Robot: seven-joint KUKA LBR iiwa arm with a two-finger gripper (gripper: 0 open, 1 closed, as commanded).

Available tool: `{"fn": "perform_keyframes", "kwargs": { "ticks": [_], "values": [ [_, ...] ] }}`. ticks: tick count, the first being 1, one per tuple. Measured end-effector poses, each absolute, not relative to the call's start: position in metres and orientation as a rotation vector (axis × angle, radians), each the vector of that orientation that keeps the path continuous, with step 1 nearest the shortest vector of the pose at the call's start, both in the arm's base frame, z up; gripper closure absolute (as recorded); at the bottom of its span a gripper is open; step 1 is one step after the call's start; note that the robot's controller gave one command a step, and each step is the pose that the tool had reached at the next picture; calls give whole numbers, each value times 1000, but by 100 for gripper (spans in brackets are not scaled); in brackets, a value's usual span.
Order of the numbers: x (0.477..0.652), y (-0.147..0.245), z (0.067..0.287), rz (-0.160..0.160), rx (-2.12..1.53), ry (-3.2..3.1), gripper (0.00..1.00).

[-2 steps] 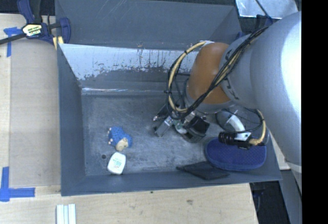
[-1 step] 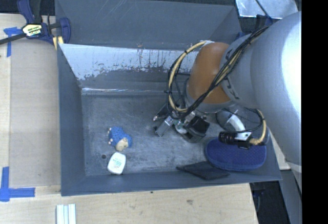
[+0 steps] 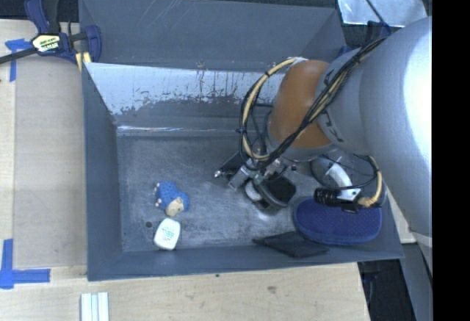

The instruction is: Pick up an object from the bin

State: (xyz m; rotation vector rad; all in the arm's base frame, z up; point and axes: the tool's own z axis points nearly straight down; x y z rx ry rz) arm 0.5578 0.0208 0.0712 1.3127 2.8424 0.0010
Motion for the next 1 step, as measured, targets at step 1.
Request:
{"fn": "perform_keyframes", "kwargs": {
  "ticks": [1],
  "values": [
    [558, 20, 186, 2, 1313, 2850, 100]
  ]
}}
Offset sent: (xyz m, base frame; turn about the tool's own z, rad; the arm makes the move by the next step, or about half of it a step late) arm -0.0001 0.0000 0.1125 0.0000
